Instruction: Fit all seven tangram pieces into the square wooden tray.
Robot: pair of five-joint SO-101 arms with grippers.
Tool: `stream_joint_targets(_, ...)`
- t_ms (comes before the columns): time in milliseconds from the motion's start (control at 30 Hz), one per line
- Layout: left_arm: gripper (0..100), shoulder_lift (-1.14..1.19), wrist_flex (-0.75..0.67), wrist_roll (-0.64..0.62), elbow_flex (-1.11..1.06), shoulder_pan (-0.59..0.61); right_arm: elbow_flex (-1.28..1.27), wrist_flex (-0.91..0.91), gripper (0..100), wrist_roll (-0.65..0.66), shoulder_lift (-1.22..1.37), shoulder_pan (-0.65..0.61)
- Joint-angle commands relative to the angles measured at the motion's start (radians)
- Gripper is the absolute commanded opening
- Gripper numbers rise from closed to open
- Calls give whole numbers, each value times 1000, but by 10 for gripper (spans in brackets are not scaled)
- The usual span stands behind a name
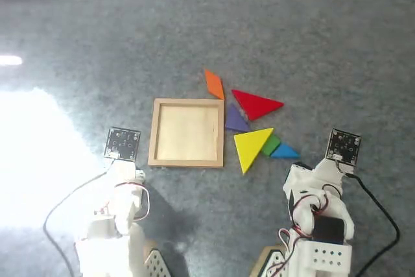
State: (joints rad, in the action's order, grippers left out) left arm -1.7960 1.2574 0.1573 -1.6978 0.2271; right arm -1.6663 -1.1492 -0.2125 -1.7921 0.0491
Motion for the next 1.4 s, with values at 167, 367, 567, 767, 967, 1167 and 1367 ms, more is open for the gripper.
stream_joint_targets(167, 13, -20, 5, 5, 15, -5, -17, -5, 9, 6, 1, 1)
stream_joint_targets(367, 13, -20, 5, 5, 15, -5, -17, 7, 9, 9, -10, -4)
stream_joint_targets(567, 13, -20, 5, 5, 15, -5, -17, 27, 9, 11, -8, -252)
stream_joint_targets(767, 13, -20, 5, 5, 15, -5, -15, 113, 9, 77, -10, -320)
stream_joint_targets(967, 13, -20, 5, 5, 15, -5, 44, 366, 6, 511, 1, -302)
stream_joint_targets(1167, 13, -20, 5, 5, 15, -5, 127, 426, 8, 344, 4, -298)
stream_joint_targets(1367, 13, -20, 5, 5, 15, -5, 448, 217, 9, 321, 162, -294)
